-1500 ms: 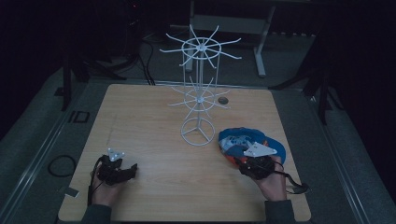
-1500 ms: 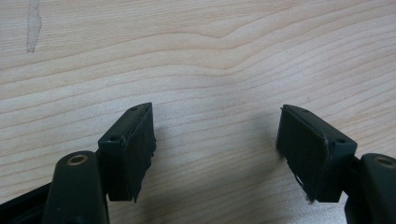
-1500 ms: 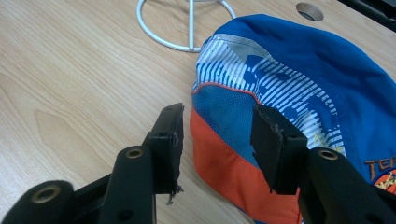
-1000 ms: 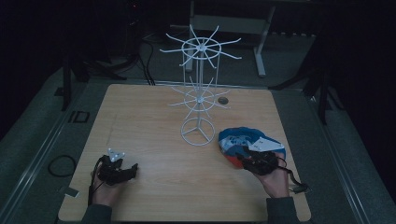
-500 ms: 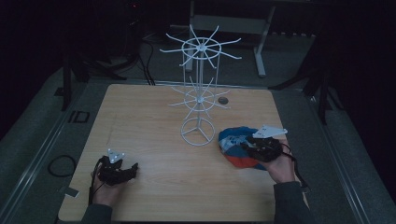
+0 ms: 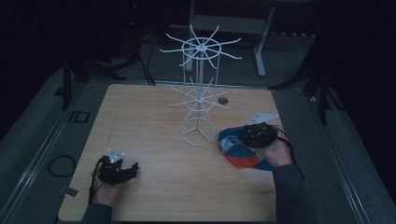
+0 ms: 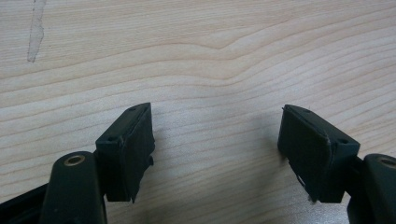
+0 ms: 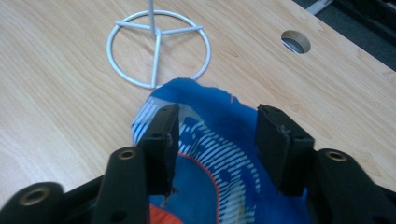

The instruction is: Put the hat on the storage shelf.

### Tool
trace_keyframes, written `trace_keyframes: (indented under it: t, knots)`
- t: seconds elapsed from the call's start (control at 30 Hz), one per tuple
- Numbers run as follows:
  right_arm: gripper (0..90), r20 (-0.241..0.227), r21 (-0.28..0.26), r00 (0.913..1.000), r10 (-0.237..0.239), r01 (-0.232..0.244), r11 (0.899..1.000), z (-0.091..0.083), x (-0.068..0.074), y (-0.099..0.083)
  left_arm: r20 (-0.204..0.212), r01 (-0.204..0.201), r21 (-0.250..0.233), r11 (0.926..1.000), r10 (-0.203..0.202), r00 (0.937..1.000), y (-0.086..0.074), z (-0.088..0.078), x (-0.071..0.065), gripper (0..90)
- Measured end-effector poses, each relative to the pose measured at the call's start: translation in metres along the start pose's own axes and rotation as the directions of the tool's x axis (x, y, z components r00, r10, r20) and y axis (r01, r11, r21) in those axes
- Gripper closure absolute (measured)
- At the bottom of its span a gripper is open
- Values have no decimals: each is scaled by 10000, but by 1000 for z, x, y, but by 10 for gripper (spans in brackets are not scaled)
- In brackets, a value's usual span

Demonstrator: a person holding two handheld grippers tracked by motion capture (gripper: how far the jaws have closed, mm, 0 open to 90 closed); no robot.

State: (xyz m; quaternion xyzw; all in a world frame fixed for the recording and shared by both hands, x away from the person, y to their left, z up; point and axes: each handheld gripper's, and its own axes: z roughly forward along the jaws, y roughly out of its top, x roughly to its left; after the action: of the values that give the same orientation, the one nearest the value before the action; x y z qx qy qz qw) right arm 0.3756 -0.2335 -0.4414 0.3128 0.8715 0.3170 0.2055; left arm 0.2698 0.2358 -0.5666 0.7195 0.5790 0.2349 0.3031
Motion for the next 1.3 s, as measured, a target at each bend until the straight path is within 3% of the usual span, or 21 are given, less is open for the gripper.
trace_keyframes:
  t: [0.23,0.33,0.47,0.7,0.9,0.97,1.07,1.17,1.2,1.23,1.3]
  knots:
    - [456,-9,18,9999,-113,113,9999,10,-12,10,-12,-1,-3,10000,1,10000,0,0,0,273]
    - [399,-107,119,9998,-142,143,9998,17,-16,14,-12,-10,0,10000,10,10000,0,0,0,273]
    - [327,-502,687,9982,-333,367,9970,30,-19,17,-15,-15,-3,10000,15,10000,0,0,0,273]
    - [286,-869,1395,9921,-901,1017,9850,47,-18,19,-16,-22,18,10000,22,10000,1,0,0,273]
    - [283,-1439,1864,9855,-899,1162,9756,58,-20,15,-22,-16,28,10000,16,10000,1,0,0,273]
    - [284,-1589,2223,9828,-938,1282,9665,64,-21,11,-26,8,34,10000,-8,10000,1,1,0,272]
    - [308,-1660,2454,9813,-975,1368,9597,68,-22,9,-37,6,20,10000,-5,10000,1,1,0,271]
    - [366,-1576,3013,9822,-1019,1461,9423,77,-22,4,-35,-9,16,10000,9,10000,1,1,0,272]
    - [366,-1576,3013,9822,-1019,1461,9423,77,-22,4,-35,-9,16,10000,9,10000,1,1,0,271]
    - [462,-1482,3315,9824,-1138,1577,9302,82,-21,2,-28,-16,20,10000,16,10000,1,0,0,272]
    - [662,-1464,3515,9840,-1018,1479,9244,84,-20,1,-24,-17,23,10000,17,10000,1,0,0,271]
